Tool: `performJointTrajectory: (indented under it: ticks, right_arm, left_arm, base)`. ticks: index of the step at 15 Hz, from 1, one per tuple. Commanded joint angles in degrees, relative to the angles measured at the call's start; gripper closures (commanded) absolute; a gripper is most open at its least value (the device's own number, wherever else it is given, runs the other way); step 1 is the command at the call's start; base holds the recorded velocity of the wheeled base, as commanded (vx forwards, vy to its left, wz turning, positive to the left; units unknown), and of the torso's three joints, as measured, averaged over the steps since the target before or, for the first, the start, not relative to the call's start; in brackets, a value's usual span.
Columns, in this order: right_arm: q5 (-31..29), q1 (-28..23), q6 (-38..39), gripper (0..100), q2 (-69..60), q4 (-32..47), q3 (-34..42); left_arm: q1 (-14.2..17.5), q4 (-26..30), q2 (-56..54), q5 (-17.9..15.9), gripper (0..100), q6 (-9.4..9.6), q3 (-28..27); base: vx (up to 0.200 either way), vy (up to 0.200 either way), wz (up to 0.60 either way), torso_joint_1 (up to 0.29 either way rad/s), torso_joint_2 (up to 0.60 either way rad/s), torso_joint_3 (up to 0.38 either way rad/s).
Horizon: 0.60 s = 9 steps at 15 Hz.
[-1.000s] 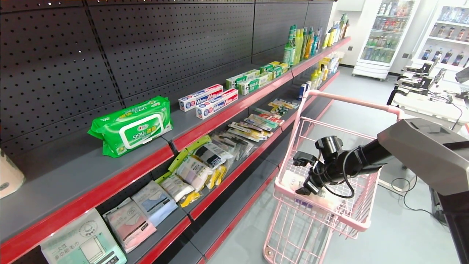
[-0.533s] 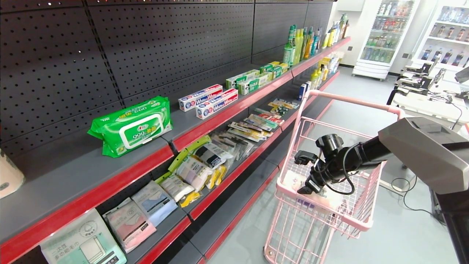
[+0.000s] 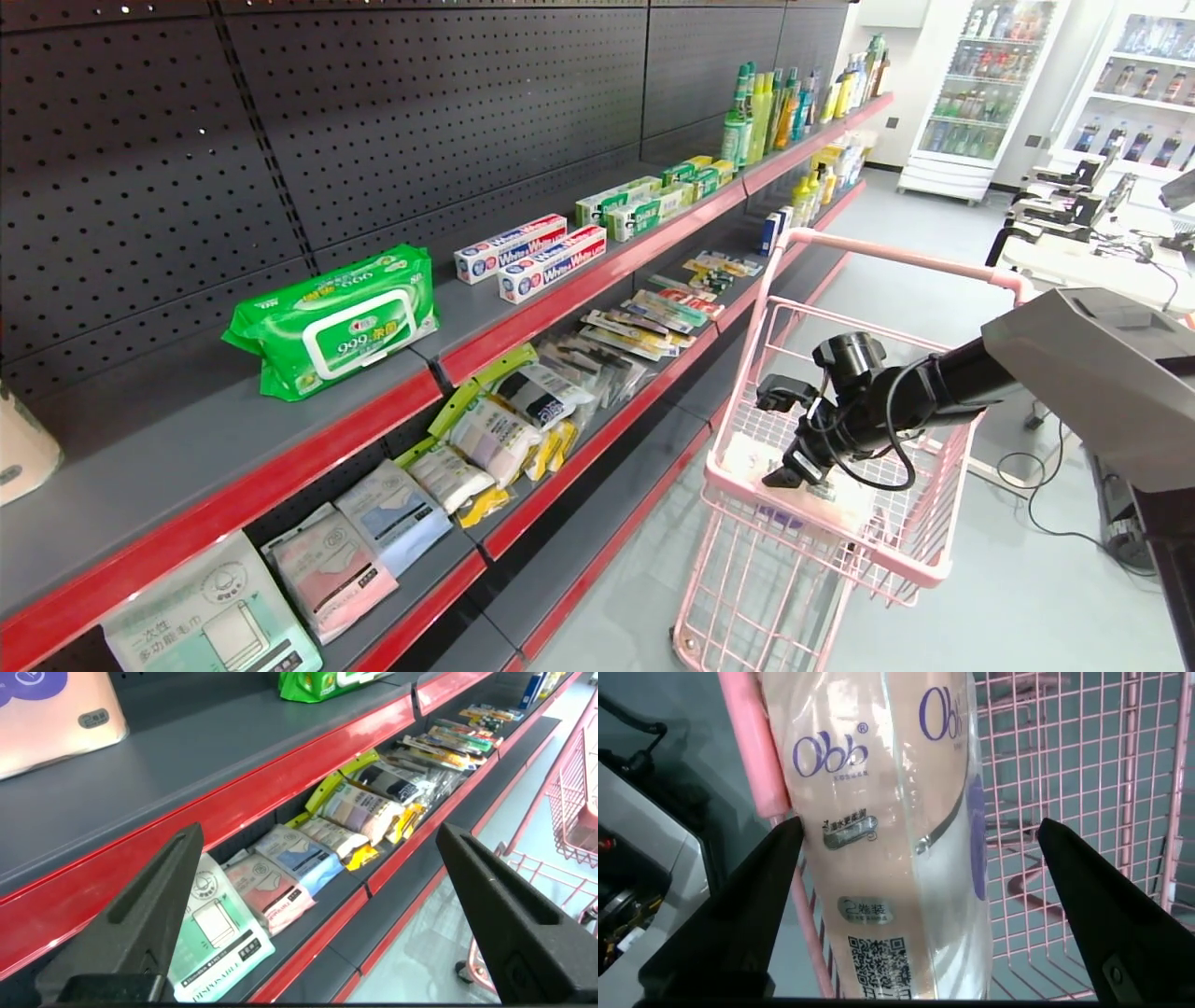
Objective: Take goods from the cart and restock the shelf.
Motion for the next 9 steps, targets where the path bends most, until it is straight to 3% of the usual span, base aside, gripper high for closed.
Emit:
performJointTrajectory:
  ticks: [1, 9]
  right_arm:
    - [0.35, 0.28, -0.05, 0, -1.27, 0.03, 1.27]
    - [1.40, -0.96, -0.31, 0, 0.75, -0.05, 1.53]
  left_arm:
    - [0.02, 0.00, 0.07, 0.02, 0, 0.00, 0.00]
    - [0.02, 0.00, 0.07, 0.02, 0, 0.00, 0.00]
  base:
    - [0.000, 0.000, 0.00, 0.000, 0.00, 0.000]
    - [0.000, 0.000, 0.00, 0.000, 0.00, 0.000]
